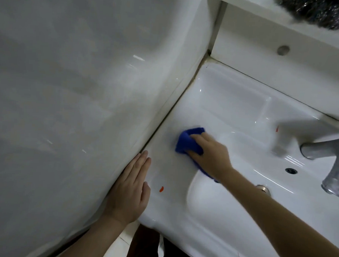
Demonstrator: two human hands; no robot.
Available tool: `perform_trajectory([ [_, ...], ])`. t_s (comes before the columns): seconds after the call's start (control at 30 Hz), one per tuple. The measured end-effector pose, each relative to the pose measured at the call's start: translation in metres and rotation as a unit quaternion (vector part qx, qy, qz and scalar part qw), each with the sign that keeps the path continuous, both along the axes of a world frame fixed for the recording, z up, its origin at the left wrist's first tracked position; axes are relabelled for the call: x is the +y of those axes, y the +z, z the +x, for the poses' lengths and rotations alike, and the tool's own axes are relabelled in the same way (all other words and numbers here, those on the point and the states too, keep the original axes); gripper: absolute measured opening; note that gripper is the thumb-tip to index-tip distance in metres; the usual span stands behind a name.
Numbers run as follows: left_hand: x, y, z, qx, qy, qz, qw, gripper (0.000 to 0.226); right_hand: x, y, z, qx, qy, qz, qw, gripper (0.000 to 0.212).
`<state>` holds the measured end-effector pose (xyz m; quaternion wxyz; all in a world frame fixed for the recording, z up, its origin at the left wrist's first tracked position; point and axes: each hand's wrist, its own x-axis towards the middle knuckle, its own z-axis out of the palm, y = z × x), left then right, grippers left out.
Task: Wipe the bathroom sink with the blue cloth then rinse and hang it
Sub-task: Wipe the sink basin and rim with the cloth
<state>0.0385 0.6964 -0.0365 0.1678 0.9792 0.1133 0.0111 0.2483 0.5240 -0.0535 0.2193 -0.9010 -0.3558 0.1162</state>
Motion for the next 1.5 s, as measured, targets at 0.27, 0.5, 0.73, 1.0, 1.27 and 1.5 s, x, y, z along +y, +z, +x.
perform_trajectory([
  [0.27,0.000,-0.001,0.000,-0.003,0.003,-0.006,1.000,0.057,0.056,0.003,0.019,-0.002,-0.140,-0.014,0.990,0.039],
  [0.5,0.000,-0.002,-0.002,-0.004,0.004,-0.010,1.000,0.057,0.008,0.001,0.000,0.001,-0.063,-0.022,0.998,0.043],
  [0.73,-0.002,0.006,-0.003,-0.004,0.003,-0.008,1.000,0.057,0.044,0.004,-0.041,0.012,-0.074,-0.016,0.997,0.041],
  [1.0,0.002,-0.005,-0.049,-0.088,-0.009,-0.105,0.991,0.022,0.027,0.000,0.010,-0.002,-0.197,-0.048,0.979,0.041],
  [1.27,0.010,-0.008,-0.076,-0.047,-0.017,-0.150,0.987,0.049,-0.003,0.008,-0.119,0.023,0.098,-0.054,0.993,0.046],
  [1.5,0.009,-0.005,-0.073,-0.065,-0.005,-0.174,0.983,0.050,0.049,0.001,-0.062,0.031,-0.157,-0.027,0.987,0.039],
])
